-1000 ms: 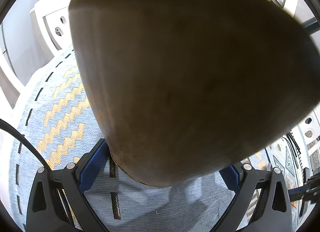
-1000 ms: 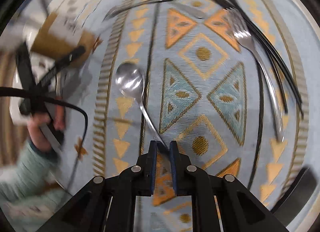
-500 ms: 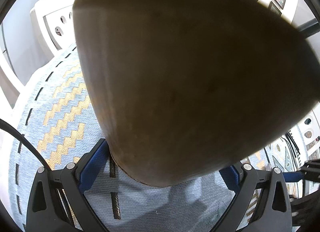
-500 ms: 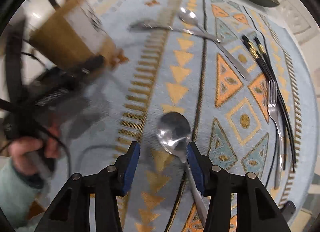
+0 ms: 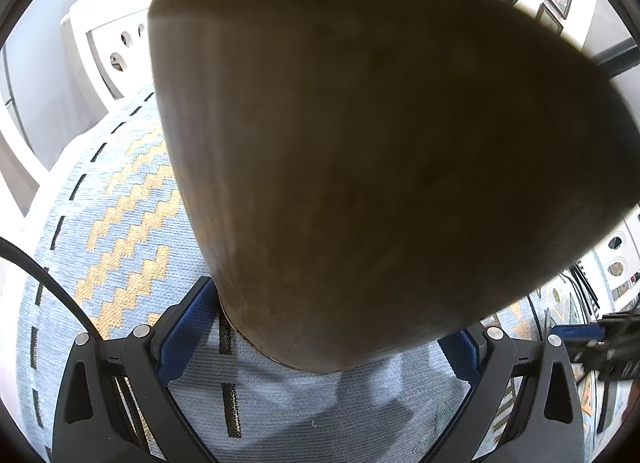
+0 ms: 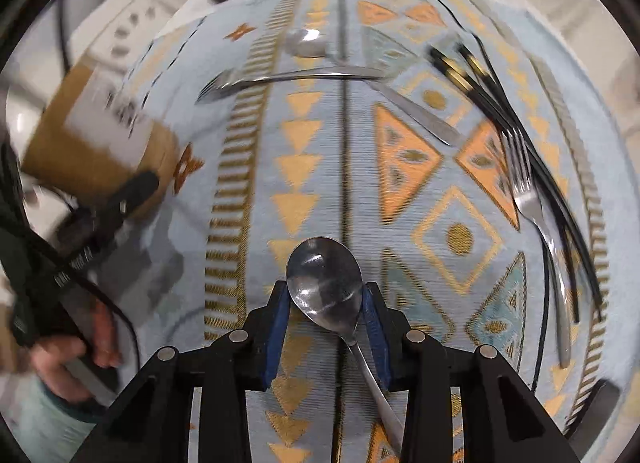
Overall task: Organize utensils
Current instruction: 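Lift the silver spoon with the right gripper and drop it into the wooden holder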
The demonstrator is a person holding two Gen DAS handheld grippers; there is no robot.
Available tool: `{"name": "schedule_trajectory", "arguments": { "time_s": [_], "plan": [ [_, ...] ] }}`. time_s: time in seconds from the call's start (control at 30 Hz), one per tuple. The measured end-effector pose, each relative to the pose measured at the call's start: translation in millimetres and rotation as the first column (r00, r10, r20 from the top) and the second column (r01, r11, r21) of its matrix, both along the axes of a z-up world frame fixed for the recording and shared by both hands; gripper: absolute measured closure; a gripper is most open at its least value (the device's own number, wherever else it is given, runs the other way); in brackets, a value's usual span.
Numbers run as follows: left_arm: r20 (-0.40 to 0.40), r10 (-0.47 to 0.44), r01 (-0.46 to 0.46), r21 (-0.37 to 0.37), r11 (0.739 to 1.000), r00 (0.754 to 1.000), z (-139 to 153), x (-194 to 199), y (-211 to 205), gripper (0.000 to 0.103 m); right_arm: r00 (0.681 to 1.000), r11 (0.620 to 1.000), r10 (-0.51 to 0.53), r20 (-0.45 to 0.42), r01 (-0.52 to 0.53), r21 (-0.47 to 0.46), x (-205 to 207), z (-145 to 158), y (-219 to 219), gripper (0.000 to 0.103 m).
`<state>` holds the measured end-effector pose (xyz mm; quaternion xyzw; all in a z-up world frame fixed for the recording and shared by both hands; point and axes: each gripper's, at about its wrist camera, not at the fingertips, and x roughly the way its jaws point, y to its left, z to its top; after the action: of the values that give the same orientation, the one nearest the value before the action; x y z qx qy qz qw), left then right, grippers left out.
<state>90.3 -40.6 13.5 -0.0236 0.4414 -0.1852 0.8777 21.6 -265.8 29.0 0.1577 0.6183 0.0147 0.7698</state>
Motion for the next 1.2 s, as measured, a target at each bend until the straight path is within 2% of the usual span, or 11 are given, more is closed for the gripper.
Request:
{"name": "schedule_trajectory", "arguments": {
  "time_s": [0.07, 0.23, 0.43, 0.5, 0.6, 0.73, 0.93, 1.03, 1.2],
  "plan": [
    [0.000, 0.000, 0.000, 0.001, 1.000, 1.000, 0.1, 0.1, 0.6, 0.003, 0.999, 0.996, -0.041, -0.019, 0.043, 0.083, 1.4, -0.4, -17.5, 0.067],
    [0.000, 0.000, 0.000, 0.003, 1.000, 1.000, 0.1, 0.1, 1.1, 0.003, 0.992, 0.970, -0.123, -0.014, 0.123, 0.210, -10.3, 6.2, -55.8, 0.067],
    [0.000, -0.001, 0.001, 0.010, 1.000, 1.000, 2.0, 0.3, -0.4, 0.003, 0.992, 0.976, -0.109, 0.063, 0.095, 0.194, -17.9, 25.9, -58.4, 0.068],
    [0.000, -0.001, 0.001, 0.012, 1.000, 1.000, 2.2, 0.2, -2.9, 0.003, 0.991, 0.974, -0.108, 0.084, 0.089, 0.208, -18.0, 25.8, -56.2, 0.068],
    [0.000, -0.002, 0.002, 0.013, 1.000, 1.000, 2.7, 0.4, -3.0, 0.003, 0.991, 0.983, -0.105, 0.089, 0.089, 0.160, -12.7, 21.3, -55.1, 0.068],
    [0.000, -0.002, 0.002, 0.014, 1.000, 1.000, 2.7, 0.5, -2.8, 0.003, 0.990, 0.976, -0.098, 0.105, 0.075, 0.204, 1.1, 17.7, -51.1, 0.068],
    [0.000, -0.002, 0.002, 0.013, 1.000, 1.000, 2.6, 0.5, -3.1, 0.003, 0.973, 0.950, -0.080, 0.216, 0.009, 0.312, -0.4, 51.6, -49.8, 0.068],
    [0.000, -0.002, 0.002, 0.013, 1.000, 1.000, 2.4, 0.3, -3.4, 0.003, 0.961, 0.923, -0.096, 0.259, -0.011, 0.385, -4.8, 71.9, -51.3, 0.068],
    [0.000, -0.002, 0.002, 0.013, 1.000, 1.000, 2.2, 0.2, -3.7, 0.003, 0.933, 0.936, -0.089, 0.349, -0.042, 0.349, -6.2, 106.5, -45.5, 0.069]
  ]
}}
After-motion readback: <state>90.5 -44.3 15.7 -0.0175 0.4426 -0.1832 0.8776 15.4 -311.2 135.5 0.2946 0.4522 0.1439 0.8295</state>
